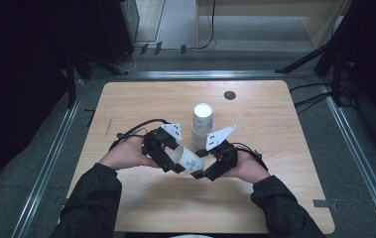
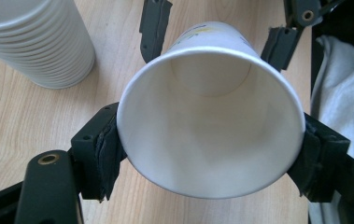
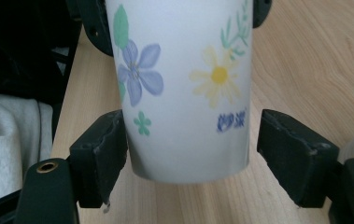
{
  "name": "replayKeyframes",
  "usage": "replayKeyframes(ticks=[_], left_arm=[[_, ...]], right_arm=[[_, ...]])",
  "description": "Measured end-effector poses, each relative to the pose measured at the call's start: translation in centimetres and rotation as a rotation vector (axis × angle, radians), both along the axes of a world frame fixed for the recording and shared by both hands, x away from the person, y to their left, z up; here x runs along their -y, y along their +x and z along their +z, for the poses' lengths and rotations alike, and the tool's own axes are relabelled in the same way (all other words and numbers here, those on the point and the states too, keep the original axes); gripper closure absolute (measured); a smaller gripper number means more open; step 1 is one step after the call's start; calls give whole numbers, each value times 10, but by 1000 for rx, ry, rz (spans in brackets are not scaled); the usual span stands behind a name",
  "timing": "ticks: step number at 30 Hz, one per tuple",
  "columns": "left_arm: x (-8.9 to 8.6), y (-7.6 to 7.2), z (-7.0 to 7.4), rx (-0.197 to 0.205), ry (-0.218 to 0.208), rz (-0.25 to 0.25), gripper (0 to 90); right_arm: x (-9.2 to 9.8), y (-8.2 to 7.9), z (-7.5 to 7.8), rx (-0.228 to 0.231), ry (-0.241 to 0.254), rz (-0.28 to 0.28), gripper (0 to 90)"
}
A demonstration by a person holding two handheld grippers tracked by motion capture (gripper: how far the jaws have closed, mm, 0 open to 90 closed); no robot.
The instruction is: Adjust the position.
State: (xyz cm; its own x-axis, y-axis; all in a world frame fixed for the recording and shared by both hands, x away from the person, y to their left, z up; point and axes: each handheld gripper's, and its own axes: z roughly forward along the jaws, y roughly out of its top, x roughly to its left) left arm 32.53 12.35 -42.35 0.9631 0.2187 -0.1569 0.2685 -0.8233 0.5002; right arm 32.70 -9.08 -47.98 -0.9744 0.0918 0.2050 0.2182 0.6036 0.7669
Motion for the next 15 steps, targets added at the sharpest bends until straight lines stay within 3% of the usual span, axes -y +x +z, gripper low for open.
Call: replayKeyframes(ticks=[12, 15], left_arm=[[6, -1, -6, -13, 23, -18, 228], [5, -1, -7, -7, 11, -17, 218]], right_arm=[[-10, -4, -3, 13, -10, 34, 326], [-10, -4, -3, 15, -12, 35, 329]])
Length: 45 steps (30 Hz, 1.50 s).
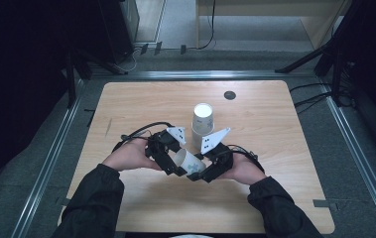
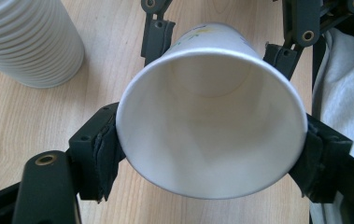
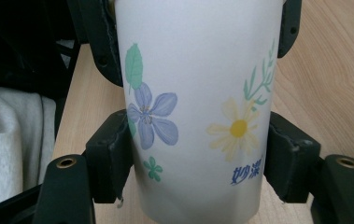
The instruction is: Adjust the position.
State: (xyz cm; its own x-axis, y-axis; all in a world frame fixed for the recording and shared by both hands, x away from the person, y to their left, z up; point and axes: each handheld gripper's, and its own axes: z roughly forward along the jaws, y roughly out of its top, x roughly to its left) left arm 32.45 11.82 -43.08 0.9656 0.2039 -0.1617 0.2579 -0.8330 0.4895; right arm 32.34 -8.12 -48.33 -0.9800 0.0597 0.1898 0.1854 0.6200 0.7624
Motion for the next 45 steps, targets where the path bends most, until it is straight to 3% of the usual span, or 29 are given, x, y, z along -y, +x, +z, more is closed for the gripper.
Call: replayKeyframes(ticks=[7, 15, 29, 45], left_arm=[[-6, 0, 1, 31, -56, 18, 127], [-20, 3, 2, 8, -160, 63, 106], [-36, -1, -5, -47, -284, 148, 107], [-30, -1, -11, -63, -420, 218, 115]], right_arm=[[5, 1, 4, 6, 22, -10, 329], [15, 4, 11, 6, 67, -40, 329], [23, 6, 16, 2, 98, -54, 329], [22, 6, 16, -6, 110, -57, 329]])
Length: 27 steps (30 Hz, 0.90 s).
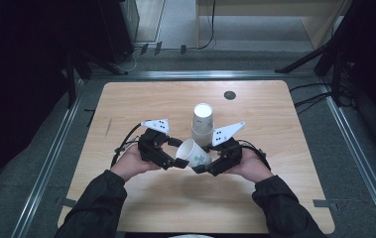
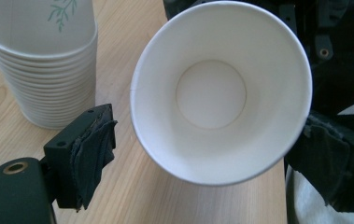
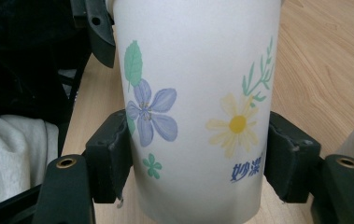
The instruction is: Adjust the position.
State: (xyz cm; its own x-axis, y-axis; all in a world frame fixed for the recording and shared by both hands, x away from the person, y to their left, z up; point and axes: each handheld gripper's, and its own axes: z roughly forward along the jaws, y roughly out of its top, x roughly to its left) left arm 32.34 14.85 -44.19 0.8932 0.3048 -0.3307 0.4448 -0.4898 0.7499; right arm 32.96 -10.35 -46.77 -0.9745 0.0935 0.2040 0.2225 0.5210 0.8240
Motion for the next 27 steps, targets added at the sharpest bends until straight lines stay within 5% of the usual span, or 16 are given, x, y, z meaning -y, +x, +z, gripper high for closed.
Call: replayKeyframes(ticks=[25, 27], left_arm=[[9, -2, -3, 20, -29, -8, 219], [9, -4, -2, 46, -27, -6, 230]], right_arm=[[-4, 0, -1, -22, 16, -1, 331], [-4, -1, -1, -20, 15, -2, 331]])
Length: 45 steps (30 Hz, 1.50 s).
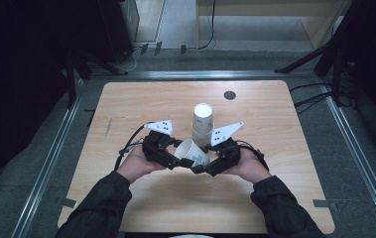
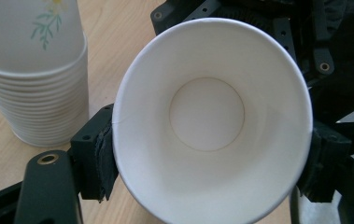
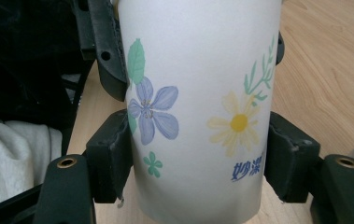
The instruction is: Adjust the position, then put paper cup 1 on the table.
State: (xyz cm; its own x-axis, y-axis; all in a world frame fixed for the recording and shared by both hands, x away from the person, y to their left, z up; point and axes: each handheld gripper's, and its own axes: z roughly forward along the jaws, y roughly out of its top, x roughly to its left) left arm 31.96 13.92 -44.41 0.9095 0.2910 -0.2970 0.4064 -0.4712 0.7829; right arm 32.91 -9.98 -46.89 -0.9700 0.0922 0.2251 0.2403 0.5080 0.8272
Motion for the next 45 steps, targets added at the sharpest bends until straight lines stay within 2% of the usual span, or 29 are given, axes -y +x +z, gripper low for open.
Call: replayKeyframes(ticks=[5, 7, 11, 15, 19, 22, 24, 28, 33, 35, 38, 45], left_arm=[[0, 0, 0, -12, 8, -1, 232], [-2, 0, 1, -16, 4, 0, 232], [-7, 1, 5, -10, -2, 10, 232], [-15, 2, 9, -19, -3, 16, 232], [-23, 2, 16, -2, -16, 29, 232], [-29, 2, 22, 3, -16, 39, 232], [-32, 3, 24, 7, -5, 46, 232], [-41, 6, 27, 9, 11, 70, 232], [-51, 9, 31, 19, 62, 110, 232], [-55, 10, 32, 17, 70, 127, 232], [-61, 12, 32, 29, 115, 156, 232], [-75, 17, 31, 33, 159, 195, 232]], right_arm=[[-1, 0, 0, -3, -5, 9, 321], [-2, 1, -1, -2, -13, 10, 289], [-1, 2, -3, -2, -29, -2, 261], [0, 3, -4, -14, -35, -3, 261], [0, 3, -5, -9, -47, -11, 254], [0, 2, -7, 12, -54, -21, 240], [1, 1, -8, 9, -59, -21, 234], [4, 1, -8, 30, -50, -50, 224], [9, 1, -8, 42, -44, -111, 220], [12, 1, -8, 49, -40, -122, 220], [16, 0, -8, 47, -41, -137, 220], [24, -3, -7, 63, -55, -166, 216]])
